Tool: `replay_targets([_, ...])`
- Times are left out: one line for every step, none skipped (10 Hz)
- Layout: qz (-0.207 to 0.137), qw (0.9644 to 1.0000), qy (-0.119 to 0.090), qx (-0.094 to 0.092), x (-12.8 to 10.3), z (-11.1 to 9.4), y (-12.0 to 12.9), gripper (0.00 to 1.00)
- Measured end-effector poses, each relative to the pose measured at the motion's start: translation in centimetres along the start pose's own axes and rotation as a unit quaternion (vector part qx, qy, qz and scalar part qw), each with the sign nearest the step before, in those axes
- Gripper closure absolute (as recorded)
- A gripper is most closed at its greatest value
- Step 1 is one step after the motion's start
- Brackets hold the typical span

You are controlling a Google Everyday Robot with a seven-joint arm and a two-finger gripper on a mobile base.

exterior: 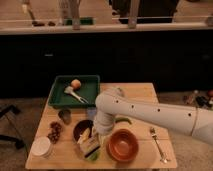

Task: Place eraser in plastic cup

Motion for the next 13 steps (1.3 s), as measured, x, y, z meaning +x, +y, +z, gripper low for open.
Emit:
replay_targets([-0.014,0.9999,0.000,-0.004,-0.5,0.4,-0.1,0.99])
replay_targets([-0.020,0.9998,-0.001,-0.005,-0.7,0.6,-0.2,0.99])
replay_targets([-0.028,0.9996,-0.001,-0.007,-1.0,0.8,-0.4,0.99])
replay_targets([-0.036,0.9993,-0.001,-0.009,-1.3,1.1,-0.6,0.99])
replay_targets([-0.039,0.9992,-0.001,-0.010,-1.4,1.3,-0.8,0.99])
replay_targets([-0.042,0.9991,-0.002,-0.011,-1.5,1.5,-1.2,0.99])
replay_targets([-0.044,0.9990,-0.002,-0.013,-1.5,1.8,-1.5,0.99])
replay_targets([-0.044,0.9989,-0.003,-0.014,-1.5,2.0,-1.7,0.99])
replay_targets([-0.043,0.9989,-0.002,-0.017,-1.3,2.1,-1.6,0.99])
replay_targets([-0.040,0.9990,-0.002,-0.018,-1.1,2.1,-1.6,0.99])
replay_targets([-0.037,0.9991,-0.003,-0.019,-1.0,2.2,-1.6,0.99])
replay_targets([-0.035,0.9992,-0.003,-0.021,-1.0,2.2,-1.5,0.99])
replay_targets([-0.034,0.9992,-0.003,-0.021,-1.0,2.3,-1.4,0.99])
